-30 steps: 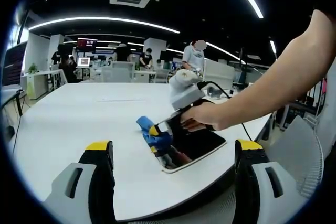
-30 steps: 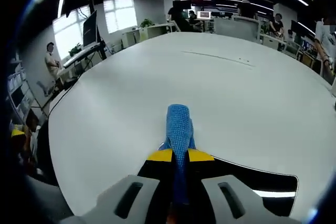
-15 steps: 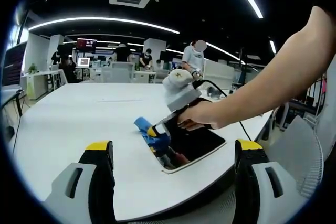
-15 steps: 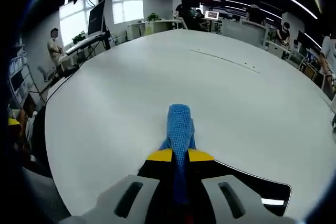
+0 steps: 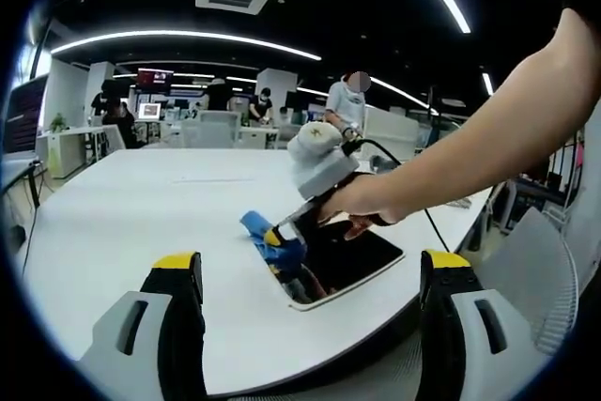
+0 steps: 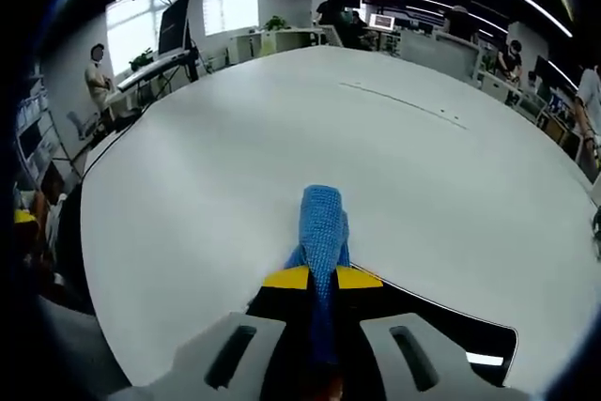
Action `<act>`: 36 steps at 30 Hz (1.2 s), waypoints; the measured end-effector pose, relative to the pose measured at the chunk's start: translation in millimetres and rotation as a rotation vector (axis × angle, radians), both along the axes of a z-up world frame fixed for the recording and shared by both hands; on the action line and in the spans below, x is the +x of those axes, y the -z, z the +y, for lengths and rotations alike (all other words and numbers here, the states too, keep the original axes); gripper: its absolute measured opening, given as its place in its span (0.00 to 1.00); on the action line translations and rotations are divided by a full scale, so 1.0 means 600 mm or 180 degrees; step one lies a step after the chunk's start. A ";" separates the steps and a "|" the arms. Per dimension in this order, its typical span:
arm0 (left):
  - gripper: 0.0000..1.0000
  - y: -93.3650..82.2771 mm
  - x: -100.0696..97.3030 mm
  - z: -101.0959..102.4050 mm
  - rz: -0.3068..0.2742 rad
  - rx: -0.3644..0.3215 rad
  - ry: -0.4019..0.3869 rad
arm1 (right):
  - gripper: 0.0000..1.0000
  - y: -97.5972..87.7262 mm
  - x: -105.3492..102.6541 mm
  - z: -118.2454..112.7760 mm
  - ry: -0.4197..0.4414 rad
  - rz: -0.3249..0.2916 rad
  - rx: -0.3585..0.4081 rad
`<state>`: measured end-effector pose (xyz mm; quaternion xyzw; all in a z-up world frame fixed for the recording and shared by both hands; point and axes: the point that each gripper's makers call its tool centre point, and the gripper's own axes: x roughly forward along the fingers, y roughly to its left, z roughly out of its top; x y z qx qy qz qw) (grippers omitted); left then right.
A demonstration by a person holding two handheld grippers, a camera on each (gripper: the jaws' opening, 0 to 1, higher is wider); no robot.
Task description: Wipe the mirror surface with the cleaning cloth until all visible marks leave the cleaned area.
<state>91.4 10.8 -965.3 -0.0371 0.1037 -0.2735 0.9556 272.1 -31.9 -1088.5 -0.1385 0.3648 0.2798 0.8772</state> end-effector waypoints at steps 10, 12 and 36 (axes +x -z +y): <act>0.95 -0.001 0.000 0.000 -0.0018 -0.0011 -0.0005 | 0.02 -0.006 -0.033 0.001 -0.0042 0.0058 -0.0029; 0.95 -0.001 0.000 0.001 -0.0022 -0.0013 -0.0008 | 0.02 -0.004 -0.033 0.001 -0.0050 0.0067 -0.0032; 0.95 -0.002 -0.001 0.001 -0.0040 -0.0025 -0.0019 | 0.02 -0.007 -0.087 0.004 -0.0123 0.0144 -0.0061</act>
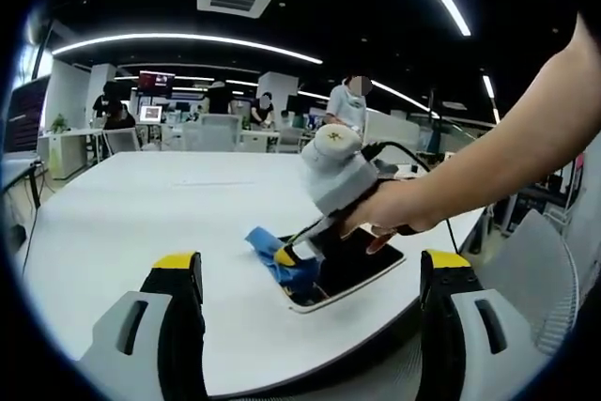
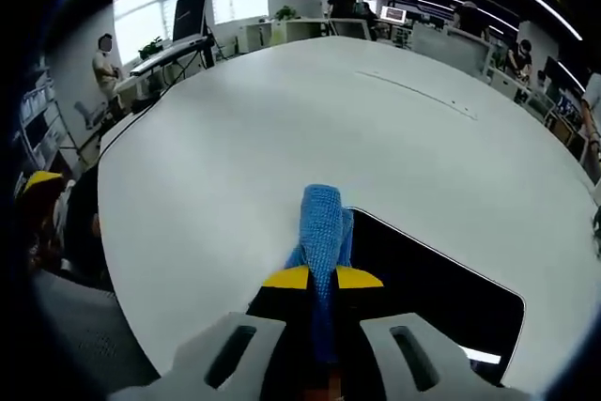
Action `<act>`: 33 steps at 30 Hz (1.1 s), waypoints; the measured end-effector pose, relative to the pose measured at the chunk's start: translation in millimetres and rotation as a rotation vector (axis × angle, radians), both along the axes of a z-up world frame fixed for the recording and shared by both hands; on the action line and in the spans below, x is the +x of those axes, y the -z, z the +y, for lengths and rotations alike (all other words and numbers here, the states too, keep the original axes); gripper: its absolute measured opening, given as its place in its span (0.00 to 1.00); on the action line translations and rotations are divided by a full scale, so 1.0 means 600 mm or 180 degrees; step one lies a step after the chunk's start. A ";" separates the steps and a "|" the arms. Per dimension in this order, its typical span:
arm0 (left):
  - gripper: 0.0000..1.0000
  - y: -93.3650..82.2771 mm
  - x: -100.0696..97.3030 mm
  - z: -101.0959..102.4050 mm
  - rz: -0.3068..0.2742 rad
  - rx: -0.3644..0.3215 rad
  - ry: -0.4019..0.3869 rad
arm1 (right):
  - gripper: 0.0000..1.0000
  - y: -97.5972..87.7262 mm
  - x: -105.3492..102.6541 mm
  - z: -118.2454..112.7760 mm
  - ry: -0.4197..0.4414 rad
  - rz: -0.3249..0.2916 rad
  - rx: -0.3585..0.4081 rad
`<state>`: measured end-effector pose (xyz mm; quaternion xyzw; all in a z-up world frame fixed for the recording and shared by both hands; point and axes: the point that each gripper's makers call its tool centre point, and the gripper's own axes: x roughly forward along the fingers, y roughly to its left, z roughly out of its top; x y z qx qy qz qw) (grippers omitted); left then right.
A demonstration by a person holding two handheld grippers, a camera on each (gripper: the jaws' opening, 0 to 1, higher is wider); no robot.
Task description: Wipe the mirror surface with the cleaning cloth until all visible marks leave the cleaned area.
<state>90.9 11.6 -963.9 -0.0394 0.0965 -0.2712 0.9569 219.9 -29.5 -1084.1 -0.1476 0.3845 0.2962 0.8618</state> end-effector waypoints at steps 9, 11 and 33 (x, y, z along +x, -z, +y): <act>0.95 0.002 0.001 0.001 0.0011 0.0001 -0.0003 | 0.02 -0.001 -0.011 0.001 -0.0010 0.0020 -0.0033; 0.95 0.002 0.001 0.001 0.0017 0.0003 -0.0003 | 0.02 -0.001 -0.011 0.001 -0.0011 0.0014 -0.0039; 0.95 0.003 0.000 0.001 0.0031 0.0005 -0.0007 | 0.02 0.000 -0.005 0.001 -0.0323 -0.0117 -0.0180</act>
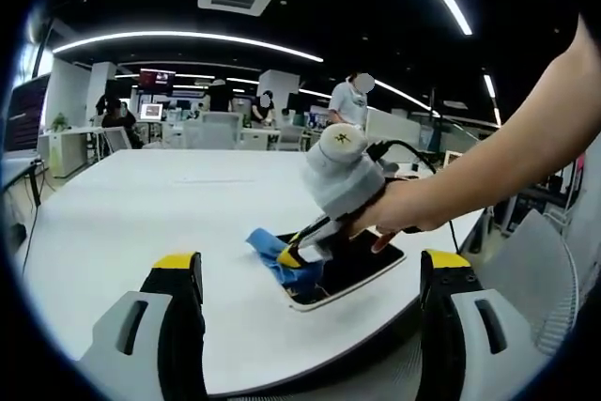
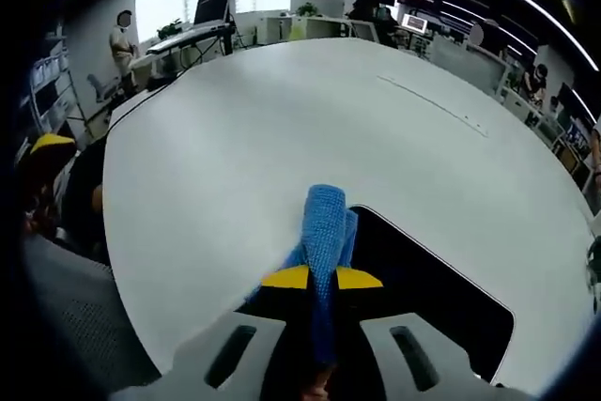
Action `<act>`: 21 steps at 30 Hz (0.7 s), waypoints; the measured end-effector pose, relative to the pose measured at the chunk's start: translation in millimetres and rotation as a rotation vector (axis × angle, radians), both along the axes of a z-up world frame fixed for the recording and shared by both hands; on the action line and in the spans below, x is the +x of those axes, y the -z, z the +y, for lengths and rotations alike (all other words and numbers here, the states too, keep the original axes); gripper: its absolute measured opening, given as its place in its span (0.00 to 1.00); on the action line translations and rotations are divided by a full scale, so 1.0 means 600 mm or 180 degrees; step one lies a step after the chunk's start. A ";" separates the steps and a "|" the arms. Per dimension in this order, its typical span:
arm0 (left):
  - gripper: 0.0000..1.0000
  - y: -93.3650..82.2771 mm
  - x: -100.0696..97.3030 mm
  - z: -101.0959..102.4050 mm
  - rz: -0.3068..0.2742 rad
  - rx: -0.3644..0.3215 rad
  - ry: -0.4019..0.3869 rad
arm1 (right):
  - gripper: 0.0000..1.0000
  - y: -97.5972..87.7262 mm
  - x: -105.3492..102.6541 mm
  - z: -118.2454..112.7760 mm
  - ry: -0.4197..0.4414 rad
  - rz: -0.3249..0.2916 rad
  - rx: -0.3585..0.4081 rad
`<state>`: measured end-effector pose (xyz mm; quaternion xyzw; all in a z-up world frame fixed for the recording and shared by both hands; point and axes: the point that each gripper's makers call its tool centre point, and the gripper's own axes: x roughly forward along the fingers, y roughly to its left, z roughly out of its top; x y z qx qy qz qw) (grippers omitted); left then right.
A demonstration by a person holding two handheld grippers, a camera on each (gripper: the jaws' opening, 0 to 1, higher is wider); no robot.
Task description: Wipe the mirror surface with the cleaning cloth until all visible marks leave the cleaned area.
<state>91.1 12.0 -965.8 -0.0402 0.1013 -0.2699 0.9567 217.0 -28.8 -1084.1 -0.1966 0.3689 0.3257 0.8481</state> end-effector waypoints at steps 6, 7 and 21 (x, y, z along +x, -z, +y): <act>0.95 0.000 0.000 0.001 0.0006 0.0002 -0.0007 | 0.02 0.002 0.004 -0.002 -0.0037 -0.0019 0.0048; 0.95 0.000 0.000 0.000 0.0007 0.0003 -0.0006 | 0.02 0.001 0.003 -0.002 -0.0043 -0.0022 0.0056; 0.94 -0.001 -0.001 -0.001 0.0015 0.0004 -0.0007 | 0.02 0.002 0.007 -0.034 -0.0042 -0.0033 0.0107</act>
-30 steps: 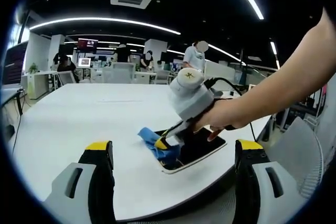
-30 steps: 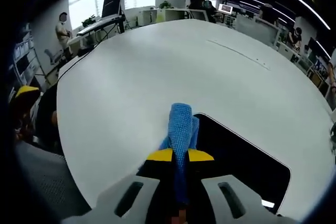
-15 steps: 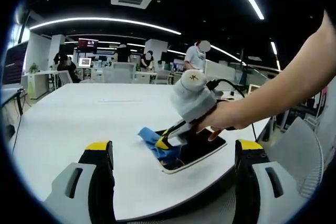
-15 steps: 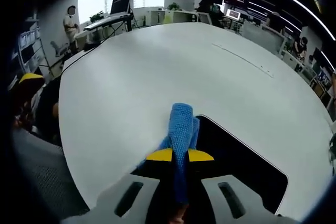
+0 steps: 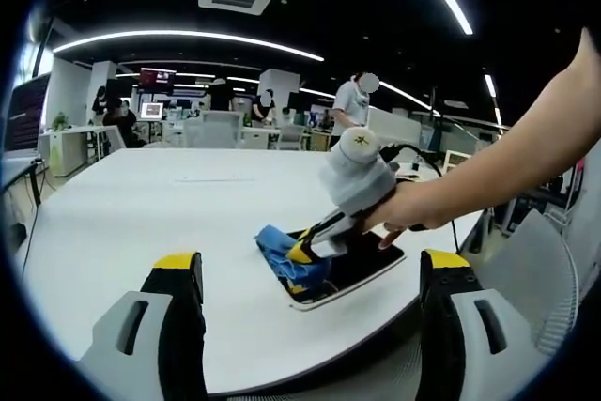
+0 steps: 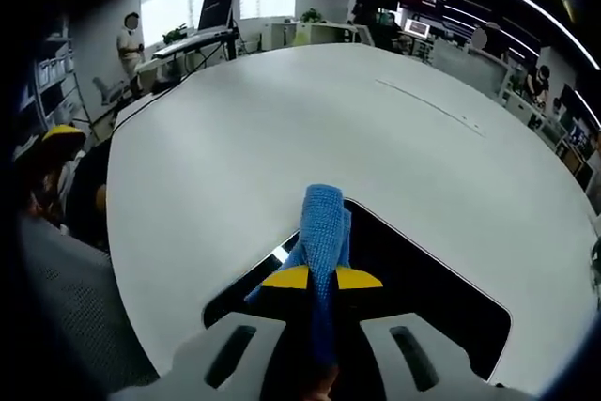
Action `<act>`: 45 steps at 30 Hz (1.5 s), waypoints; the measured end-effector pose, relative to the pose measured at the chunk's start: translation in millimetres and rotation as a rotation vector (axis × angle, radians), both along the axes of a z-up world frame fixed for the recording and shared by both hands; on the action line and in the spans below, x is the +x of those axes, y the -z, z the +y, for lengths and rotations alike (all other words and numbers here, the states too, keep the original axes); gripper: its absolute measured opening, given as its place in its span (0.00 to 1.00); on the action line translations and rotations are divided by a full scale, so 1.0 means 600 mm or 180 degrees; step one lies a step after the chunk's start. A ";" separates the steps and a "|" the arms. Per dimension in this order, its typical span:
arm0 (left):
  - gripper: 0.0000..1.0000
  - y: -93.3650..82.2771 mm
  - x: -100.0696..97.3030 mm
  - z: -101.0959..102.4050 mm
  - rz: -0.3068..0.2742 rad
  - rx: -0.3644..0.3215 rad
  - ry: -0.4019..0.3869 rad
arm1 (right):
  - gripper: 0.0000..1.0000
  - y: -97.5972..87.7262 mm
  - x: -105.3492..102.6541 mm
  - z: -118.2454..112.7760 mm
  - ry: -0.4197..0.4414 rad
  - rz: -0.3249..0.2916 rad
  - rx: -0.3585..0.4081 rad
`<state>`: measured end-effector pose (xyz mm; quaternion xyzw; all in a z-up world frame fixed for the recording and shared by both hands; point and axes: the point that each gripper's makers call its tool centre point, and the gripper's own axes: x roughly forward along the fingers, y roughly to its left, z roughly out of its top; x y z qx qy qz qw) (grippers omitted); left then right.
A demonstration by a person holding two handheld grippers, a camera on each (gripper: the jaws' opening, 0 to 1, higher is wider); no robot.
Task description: Wipe the mirror surface with the cleaning cloth until all visible marks leave the cleaned area.
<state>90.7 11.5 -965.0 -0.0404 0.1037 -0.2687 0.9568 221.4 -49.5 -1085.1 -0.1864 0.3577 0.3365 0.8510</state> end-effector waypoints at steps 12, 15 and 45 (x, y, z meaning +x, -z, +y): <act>0.94 0.002 0.002 0.001 0.0003 0.0001 0.0003 | 0.02 0.000 0.003 -0.038 0.0097 -0.0007 0.0016; 0.94 0.001 0.001 0.000 0.0004 0.0001 0.0001 | 0.02 0.000 0.004 -0.047 0.0118 -0.0005 0.0015; 0.94 0.003 0.001 0.001 0.0023 0.0006 -0.0008 | 0.02 -0.001 0.008 -0.172 0.0467 0.0001 -0.0034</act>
